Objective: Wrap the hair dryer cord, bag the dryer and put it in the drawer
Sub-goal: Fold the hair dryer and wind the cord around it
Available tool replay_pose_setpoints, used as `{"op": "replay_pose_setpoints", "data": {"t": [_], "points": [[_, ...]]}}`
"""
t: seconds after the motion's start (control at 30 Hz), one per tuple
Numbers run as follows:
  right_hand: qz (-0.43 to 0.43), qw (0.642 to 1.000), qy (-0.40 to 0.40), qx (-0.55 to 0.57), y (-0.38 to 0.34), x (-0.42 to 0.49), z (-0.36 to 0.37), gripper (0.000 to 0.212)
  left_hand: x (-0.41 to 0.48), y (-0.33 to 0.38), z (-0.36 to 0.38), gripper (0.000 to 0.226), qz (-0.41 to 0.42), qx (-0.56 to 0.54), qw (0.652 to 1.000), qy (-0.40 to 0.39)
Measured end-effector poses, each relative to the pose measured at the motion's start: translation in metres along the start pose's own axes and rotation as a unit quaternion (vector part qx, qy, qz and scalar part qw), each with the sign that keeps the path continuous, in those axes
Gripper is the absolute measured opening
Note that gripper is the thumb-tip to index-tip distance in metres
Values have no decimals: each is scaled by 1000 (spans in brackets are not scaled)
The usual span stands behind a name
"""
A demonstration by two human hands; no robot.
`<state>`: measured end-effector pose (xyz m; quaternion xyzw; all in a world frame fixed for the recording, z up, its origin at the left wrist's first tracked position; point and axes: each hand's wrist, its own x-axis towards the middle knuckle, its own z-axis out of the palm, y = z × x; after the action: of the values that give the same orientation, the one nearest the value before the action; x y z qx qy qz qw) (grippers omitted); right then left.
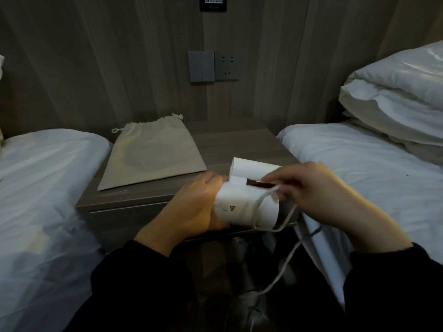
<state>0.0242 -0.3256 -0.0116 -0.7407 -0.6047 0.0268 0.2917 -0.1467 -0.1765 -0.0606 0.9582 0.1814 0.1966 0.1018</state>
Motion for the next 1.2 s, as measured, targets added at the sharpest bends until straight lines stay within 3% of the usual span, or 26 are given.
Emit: {"op": "replay_pose_setpoints", "data": {"t": [0.07, 0.17, 0.33, 0.43, 0.53, 0.67, 0.87, 0.97, 1.07, 1.2], "points": [[67, 990, 114, -55, 5, 5, 4, 12, -1, -1, -1, 74, 30, 6, 1000, -2], [94, 978, 145, -112, 17, 10, 11, 33, -2, 1, 0, 73, 43, 7, 999, -3], [86, 995, 49, 9, 27, 13, 9, 14, -4, 0, 5, 76, 46, -54, 997, -33], [78, 996, -2, 45, 35, 11, 8, 35, -6, 3, 12, 84, 54, -53, 996, -53], [97, 993, 10, 61, 42, 12, 9, 37, -4, 12, 15, 90, 28, -67, 996, -55], [116, 991, 26, 65, 45, 12, 14, 46, -1, 13, 27, 107, 133, 78, 988, -16], [122, 991, 18, 43, 37, 11, 13, 38, 0, 10, 39, 120, 197, 192, 961, 15], [121, 992, 19, 35, 31, 11, 11, 36, -2, 11, 43, 120, 192, 180, 965, 22], [113, 993, 21, 17, 28, 12, 13, 37, -3, 10, 40, 113, 166, 125, 978, -23], [83, 996, 33, 32, 23, 14, 16, 21, -1, 1, 35, 103, 134, 104, 985, -26]]}}
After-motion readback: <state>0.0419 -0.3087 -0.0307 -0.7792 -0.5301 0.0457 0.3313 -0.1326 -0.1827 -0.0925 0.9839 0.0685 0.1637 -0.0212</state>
